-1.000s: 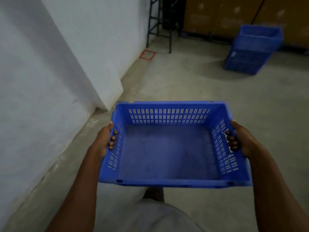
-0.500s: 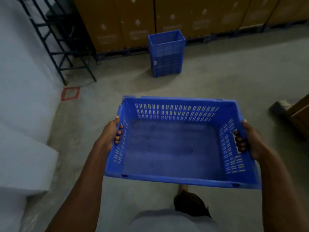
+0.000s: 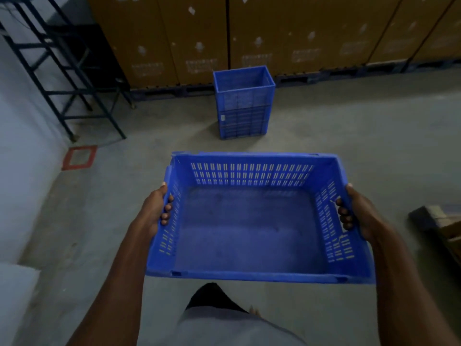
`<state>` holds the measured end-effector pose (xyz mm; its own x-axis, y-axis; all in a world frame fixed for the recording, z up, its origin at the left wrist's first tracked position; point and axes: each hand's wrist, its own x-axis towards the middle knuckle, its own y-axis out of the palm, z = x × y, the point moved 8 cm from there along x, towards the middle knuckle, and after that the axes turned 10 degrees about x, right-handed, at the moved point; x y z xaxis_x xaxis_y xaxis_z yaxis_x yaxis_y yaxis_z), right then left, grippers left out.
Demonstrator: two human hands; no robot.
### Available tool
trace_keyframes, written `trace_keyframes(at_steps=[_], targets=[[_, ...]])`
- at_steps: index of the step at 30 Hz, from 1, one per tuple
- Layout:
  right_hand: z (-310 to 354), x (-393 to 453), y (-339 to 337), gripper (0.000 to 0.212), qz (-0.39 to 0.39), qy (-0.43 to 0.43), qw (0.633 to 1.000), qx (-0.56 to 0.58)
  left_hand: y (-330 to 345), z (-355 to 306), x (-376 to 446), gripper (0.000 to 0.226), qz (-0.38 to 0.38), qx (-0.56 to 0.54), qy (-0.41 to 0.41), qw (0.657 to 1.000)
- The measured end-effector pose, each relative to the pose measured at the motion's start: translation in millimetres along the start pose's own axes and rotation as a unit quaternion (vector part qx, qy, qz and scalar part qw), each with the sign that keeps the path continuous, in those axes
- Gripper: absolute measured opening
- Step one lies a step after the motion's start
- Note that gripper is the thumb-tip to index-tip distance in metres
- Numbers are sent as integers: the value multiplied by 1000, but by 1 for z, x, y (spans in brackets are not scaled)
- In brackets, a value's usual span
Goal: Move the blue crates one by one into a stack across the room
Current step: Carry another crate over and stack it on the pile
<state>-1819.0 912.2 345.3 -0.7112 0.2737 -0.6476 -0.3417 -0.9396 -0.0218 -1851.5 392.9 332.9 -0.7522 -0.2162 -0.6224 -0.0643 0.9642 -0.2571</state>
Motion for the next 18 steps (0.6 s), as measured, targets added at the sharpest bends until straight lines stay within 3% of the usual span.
trace_keyframes(at_steps=[7,18], targets=[[121,162,69,55,16,-9,1000,-17,23,-111,161,50,-2,-11,-9,1000],[300,345,139,56,-12,-24,999,26,65,-338,369,49,8,11,26,1000]])
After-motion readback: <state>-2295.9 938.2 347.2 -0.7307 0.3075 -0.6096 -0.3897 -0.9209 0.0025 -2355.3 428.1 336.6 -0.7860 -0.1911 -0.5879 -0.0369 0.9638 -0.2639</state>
